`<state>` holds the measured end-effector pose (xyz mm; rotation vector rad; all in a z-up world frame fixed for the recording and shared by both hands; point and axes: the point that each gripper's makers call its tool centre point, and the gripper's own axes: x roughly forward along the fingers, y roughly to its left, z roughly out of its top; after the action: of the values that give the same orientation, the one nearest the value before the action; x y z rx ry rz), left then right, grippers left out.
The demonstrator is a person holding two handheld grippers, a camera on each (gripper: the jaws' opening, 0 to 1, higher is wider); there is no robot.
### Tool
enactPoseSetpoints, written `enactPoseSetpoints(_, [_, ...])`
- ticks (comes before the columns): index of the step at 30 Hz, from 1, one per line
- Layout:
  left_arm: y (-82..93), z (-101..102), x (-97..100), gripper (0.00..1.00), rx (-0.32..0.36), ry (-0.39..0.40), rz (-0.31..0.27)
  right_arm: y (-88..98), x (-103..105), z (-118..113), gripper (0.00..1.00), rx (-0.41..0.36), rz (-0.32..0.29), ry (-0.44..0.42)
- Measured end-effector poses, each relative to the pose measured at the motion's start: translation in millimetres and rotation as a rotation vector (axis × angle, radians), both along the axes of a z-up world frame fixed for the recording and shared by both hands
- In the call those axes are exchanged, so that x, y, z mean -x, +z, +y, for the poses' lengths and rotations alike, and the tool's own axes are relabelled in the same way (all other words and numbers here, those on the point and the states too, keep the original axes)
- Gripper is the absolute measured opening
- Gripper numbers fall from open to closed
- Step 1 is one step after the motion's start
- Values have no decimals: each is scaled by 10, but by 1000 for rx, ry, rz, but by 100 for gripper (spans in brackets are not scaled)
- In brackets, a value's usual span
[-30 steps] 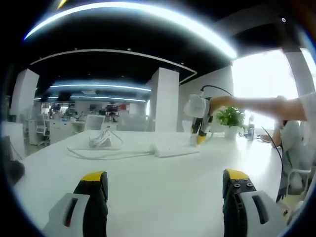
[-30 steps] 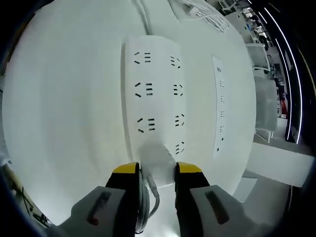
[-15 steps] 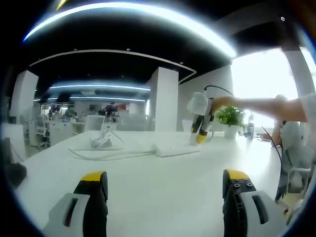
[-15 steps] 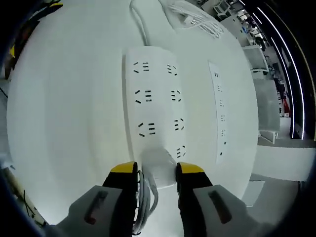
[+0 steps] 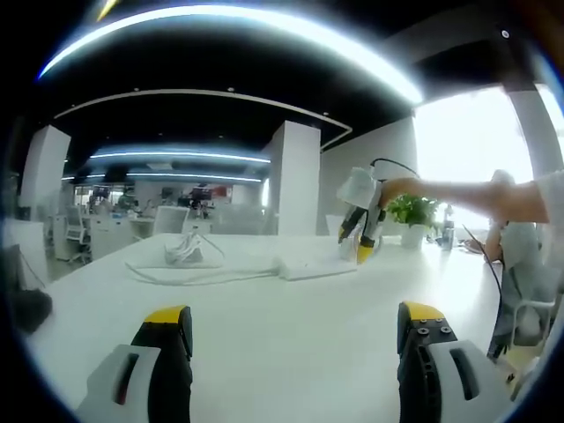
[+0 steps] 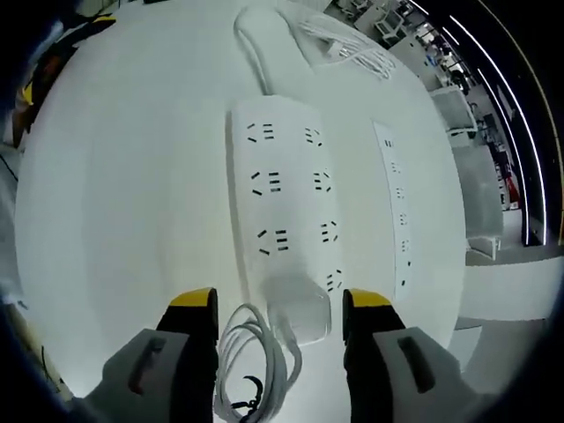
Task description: Straighten the power strip on the desk, plug the charger into it
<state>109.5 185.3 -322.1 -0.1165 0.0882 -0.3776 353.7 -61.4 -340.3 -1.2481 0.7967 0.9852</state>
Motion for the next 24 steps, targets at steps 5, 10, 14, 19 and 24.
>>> enactPoseSetpoints(5, [15,-27,17,99,1,-5,-4,46,5,63,73,-53,-20,23])
enactPoseSetpoints(10, [26,-65,49,99,2,-13,-7,77,3,103,89,-101,-54,40])
enactPoseSetpoints(14, [27,-78,68,99,5,-17,-8,89,8,148,99,-140,-73,54])
enactPoseSetpoints(19, [43,-78,99,99,5,-17,-12,153,-18,232,99,-212,-98,83])
enactPoseSetpoints(24, [53,-73,118,99,3,-15,-14,260,-47,292,100,-310,-121,64])
